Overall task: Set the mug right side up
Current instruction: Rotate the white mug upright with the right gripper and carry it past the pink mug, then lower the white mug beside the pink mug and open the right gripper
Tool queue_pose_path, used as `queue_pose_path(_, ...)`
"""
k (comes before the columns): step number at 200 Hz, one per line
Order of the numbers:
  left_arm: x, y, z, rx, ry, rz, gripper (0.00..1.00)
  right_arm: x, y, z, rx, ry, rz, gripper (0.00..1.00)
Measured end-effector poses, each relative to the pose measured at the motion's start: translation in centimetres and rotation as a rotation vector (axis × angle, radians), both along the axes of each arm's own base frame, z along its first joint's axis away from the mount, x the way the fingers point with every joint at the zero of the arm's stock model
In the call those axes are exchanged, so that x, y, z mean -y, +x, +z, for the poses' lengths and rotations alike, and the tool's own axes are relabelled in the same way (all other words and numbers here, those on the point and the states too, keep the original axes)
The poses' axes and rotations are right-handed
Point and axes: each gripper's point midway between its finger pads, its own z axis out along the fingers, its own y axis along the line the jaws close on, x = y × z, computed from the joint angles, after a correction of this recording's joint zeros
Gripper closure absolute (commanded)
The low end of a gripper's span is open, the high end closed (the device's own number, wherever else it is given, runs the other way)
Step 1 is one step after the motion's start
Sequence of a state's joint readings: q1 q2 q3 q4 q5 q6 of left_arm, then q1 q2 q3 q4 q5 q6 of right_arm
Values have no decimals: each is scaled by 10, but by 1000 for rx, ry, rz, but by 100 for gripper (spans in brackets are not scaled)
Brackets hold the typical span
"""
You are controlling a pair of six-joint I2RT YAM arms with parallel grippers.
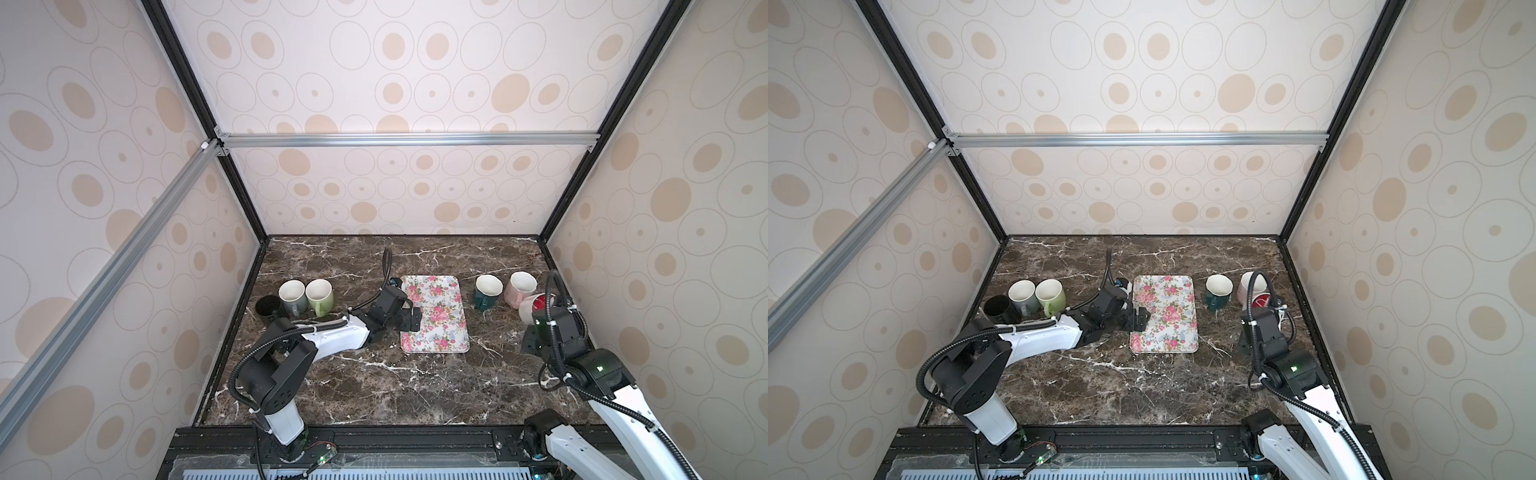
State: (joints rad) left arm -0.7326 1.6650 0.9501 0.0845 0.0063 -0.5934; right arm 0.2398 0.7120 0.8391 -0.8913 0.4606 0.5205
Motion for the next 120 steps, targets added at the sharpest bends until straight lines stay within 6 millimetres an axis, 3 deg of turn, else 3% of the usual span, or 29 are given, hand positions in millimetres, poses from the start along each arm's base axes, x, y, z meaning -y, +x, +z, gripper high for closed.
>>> queue_pose_path(41,3,-1,22,40,-37,-20,2,22,12,-12,-35,21,-88,100)
queue_pose_path(120,1,-7,30,59,-45,-46,2,55,45,-47,-115,58,-207,100)
